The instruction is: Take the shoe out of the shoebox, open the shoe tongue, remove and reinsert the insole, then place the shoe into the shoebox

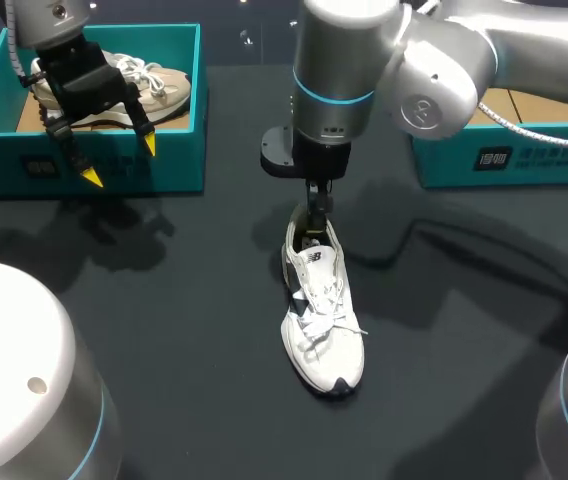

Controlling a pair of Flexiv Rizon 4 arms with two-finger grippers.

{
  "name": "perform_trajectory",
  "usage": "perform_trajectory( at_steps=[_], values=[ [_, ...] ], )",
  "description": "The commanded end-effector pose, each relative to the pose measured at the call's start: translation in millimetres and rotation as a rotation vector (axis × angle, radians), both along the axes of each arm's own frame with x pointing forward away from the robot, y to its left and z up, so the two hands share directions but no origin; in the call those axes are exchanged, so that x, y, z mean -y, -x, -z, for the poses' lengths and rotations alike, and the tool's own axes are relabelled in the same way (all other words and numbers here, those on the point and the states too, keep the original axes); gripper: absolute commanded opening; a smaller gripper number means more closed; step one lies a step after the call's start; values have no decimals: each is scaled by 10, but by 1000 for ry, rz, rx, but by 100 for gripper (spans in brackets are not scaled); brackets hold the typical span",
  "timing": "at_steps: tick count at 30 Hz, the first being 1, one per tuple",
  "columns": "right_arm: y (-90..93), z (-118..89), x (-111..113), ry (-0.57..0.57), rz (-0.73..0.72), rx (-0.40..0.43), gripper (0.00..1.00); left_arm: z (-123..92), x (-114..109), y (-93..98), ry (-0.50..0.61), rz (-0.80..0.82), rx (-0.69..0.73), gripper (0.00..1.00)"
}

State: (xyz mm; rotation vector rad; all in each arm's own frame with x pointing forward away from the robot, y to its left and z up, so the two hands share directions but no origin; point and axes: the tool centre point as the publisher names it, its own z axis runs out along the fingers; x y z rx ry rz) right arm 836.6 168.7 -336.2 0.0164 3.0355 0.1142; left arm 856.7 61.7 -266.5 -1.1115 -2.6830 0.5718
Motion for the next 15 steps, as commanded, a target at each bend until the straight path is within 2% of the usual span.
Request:
perform_trajectory(
  at_steps=[1,13,15],
  values=[
    [-56,146,-65,15,-5,-12,100,-4,-2,2,-2,1,1,100],
    [-145,450,-54,31,6,-70,100,-4,-2,2,-2,1,1,100],
    [-149,481,-39,25,9,-74,94,-4,-2,2,-2,1,1,100]
  ],
)
